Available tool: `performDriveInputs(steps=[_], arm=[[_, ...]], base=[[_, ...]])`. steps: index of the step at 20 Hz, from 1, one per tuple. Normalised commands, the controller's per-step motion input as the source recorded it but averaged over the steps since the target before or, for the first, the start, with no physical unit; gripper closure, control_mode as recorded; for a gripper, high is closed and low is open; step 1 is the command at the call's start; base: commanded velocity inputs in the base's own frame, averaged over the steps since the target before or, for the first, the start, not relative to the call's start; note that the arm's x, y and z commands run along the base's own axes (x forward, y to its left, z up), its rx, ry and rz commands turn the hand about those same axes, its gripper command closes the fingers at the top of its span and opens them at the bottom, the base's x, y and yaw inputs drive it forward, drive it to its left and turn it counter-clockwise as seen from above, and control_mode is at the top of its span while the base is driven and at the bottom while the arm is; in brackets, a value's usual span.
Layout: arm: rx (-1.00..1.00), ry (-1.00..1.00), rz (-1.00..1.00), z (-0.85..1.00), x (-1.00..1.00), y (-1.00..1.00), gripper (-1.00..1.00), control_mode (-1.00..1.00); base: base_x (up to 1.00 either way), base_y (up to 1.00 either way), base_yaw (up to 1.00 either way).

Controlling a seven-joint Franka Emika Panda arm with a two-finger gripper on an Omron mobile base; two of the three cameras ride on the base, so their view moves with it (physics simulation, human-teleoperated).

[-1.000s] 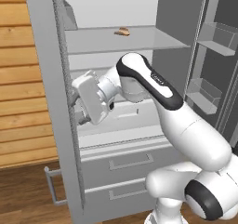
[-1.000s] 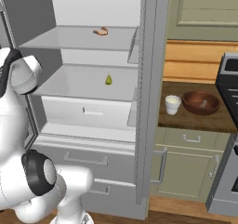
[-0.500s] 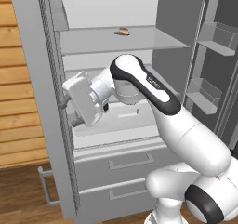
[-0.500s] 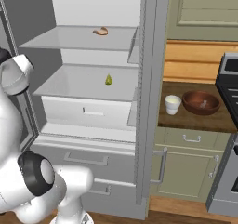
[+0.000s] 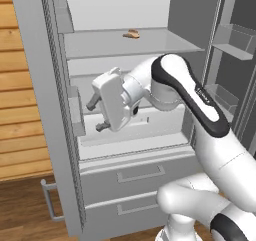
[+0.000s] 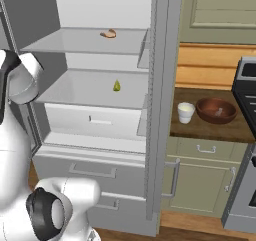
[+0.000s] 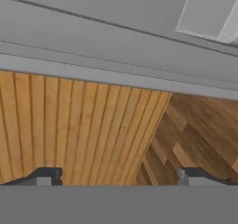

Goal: Grab a lemon wedge from the fridge and one ice cube from the ice bowl, and put them in the glass of lemonade.

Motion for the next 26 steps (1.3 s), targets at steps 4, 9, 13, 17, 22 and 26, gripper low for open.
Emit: performDriveInputs(steps=[4,9,13,17,22,26], arm=[[0.0,0.0,-0.04,0.17,-0.01,-0.75,-1.0,-1.0],[-0.03,0.0,-0.07,0.0,0.0,-0.73,-1.0,-1.0],[-0.13,-0.02,-0.09,0.01,0.0,-0.6,-1.0,-1.0],[-0.15,0.0,-0.13,0.16,0.0,-0.67,-1.0,-1.0],[-0.24,-0.06,-0.15,0.2,-0.01,-0.5,-1.0,-1.0],[-0.44,-0.24,-0.15,0.01,-0.1,-0.06,-1.0,-1.0]], base=[[0.0,0.0,0.0],[0.0,0.0,0.0],[0.0,0.0,0.0],[0.0,0.0,0.0],[0.0,0.0,0.0],[0.0,0.0,0.0]])
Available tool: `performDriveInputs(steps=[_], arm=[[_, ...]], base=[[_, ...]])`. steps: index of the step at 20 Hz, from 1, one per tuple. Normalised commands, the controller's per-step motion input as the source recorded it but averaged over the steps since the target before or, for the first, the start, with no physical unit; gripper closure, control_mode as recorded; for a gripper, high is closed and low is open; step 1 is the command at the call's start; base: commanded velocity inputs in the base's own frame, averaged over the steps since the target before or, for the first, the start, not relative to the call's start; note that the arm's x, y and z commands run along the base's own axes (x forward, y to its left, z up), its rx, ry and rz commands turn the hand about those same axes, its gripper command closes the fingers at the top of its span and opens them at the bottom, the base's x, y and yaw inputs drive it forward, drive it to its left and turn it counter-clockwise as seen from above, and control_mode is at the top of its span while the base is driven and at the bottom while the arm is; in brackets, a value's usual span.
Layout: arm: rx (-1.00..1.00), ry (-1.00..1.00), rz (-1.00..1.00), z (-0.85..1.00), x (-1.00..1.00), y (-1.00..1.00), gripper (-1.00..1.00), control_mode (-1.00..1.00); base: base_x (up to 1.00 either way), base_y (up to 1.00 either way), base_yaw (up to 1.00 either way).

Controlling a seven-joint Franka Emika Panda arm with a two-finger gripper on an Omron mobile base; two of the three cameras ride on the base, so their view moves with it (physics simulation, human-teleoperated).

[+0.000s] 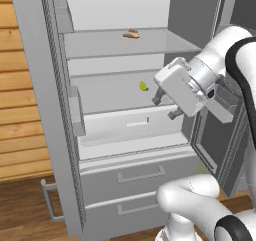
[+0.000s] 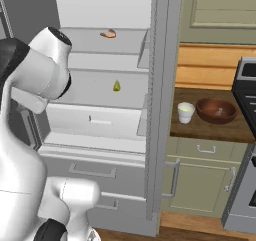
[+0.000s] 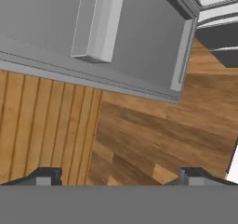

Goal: Grab a lemon wedge from the fridge and one ice cube from the ice bowl, and put them in the glass of lemonade.

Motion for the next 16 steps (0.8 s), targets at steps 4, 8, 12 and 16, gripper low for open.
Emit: performDriveInputs(steps=[4,8,12,16], arm=[[-0.46,-0.23,-0.1,-0.01,-0.01,0.0,-1.0,-1.0],[-0.22,-0.26,-0.1,-0.03,-0.14,-0.26,-1.0,-1.0],[-0.13,-0.29,-0.12,-0.07,-0.1,-0.49,-1.0,-1.0],[-0.1,-0.36,-0.14,-0.35,-0.16,-0.55,-1.0,-1.0]], base=[[0.0,0.0,0.0],[0.0,0.0,0.0],[0.0,0.0,0.0],[0.0,0.0,0.0]])
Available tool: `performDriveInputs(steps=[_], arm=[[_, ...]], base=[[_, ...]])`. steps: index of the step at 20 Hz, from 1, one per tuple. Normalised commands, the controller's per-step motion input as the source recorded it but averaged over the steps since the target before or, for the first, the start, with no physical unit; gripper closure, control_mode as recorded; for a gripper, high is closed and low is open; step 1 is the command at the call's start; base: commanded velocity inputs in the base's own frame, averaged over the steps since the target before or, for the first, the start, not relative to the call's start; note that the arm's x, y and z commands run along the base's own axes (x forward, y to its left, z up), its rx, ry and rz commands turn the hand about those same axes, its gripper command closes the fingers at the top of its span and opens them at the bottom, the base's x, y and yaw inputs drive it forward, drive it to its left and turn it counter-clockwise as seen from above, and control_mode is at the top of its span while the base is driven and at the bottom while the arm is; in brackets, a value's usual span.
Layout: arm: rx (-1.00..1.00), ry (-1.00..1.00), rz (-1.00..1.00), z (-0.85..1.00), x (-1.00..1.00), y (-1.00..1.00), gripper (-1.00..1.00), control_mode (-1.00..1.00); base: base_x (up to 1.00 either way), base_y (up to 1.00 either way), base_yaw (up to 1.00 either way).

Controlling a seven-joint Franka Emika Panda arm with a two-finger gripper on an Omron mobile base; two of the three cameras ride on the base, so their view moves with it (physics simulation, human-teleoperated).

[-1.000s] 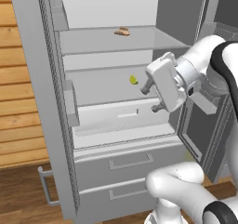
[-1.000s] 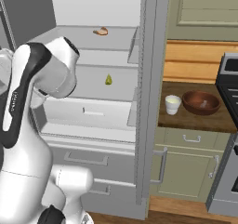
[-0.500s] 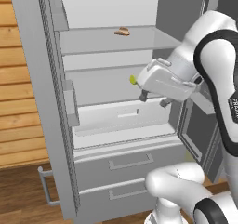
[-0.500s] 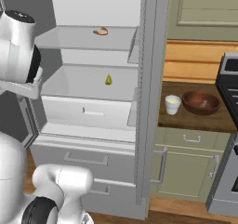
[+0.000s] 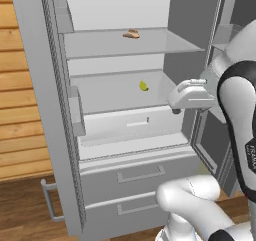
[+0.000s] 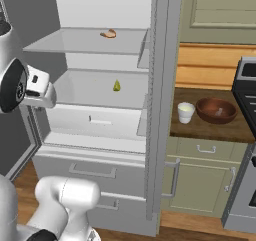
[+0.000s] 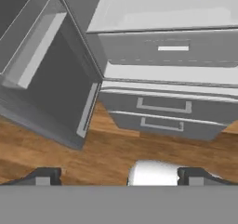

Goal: Grab a lemon wedge from the fridge and one ice cube from the ice bowl, and put them in the glass of lemonade.

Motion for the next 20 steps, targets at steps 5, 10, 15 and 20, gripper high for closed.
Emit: performDriveInputs(steps=[5,10,15,20], arm=[[-0.1,-0.19,-0.18,-0.24,-0.05,-0.4,-1.0,-1.0],[-0.08,0.03,-0.29,0.05,0.0,-0.27,-1.0,-1.0],[0.03,0.01,-0.11,0.02,0.12,-0.23,-1.0,-1.0],[0.06,0.0,-0.05,0.02,0.14,-0.11,-1.0,-1.0]], base=[[0.0,0.0,0.0],[0.0,0.0,0.0],[0.0,0.0,0.0],[0.0,0.0,0.0]])
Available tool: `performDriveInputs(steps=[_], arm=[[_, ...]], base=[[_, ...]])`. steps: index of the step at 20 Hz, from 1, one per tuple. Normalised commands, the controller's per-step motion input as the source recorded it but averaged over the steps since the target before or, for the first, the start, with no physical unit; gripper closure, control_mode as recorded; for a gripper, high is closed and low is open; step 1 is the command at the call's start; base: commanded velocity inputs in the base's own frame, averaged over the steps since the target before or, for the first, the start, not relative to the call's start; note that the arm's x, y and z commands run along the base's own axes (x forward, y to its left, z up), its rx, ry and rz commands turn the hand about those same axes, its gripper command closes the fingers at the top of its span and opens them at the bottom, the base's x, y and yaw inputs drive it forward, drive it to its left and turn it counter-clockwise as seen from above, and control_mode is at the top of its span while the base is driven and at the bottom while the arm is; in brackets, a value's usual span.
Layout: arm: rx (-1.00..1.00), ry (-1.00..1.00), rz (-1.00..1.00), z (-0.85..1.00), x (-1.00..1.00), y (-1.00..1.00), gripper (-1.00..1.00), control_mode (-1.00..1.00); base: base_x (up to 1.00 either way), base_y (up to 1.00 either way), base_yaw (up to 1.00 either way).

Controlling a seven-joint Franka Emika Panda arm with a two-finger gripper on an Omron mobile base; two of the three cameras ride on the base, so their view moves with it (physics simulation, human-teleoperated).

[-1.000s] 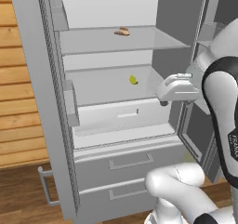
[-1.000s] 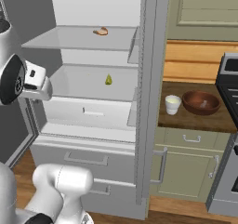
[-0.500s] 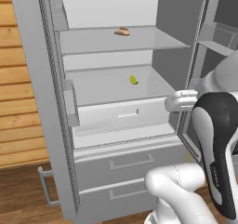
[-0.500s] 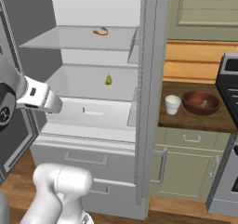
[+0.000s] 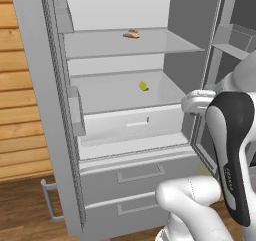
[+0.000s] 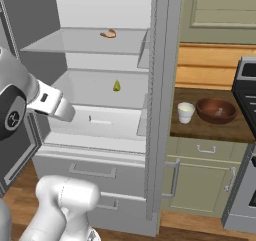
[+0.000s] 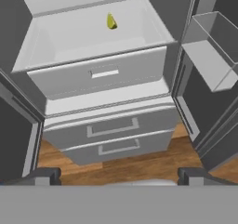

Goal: Grab a lemon wedge from the fridge and one ice cube from the ice bowl, and put them in the glass of lemonade.

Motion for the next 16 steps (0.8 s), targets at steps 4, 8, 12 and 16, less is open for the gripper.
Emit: performDriveInputs(steps=[4,8,12,16], arm=[[0.04,0.0,-0.03,0.0,0.03,-0.04,-1.0,-1.0],[0.01,0.0,0.0,0.01,0.0,-0.01,-1.0,-1.0],[0.0,0.0,0.0,0.0,0.0,0.0,-1.0,-1.0],[0.0,0.0,0.0,0.0,0.0,0.0,-1.0,-1.0]], base=[[0.0,0.0,0.0],[0.0,0.0,0.0],[0.0,0.0,0.0],[0.0,0.0,0.0]])
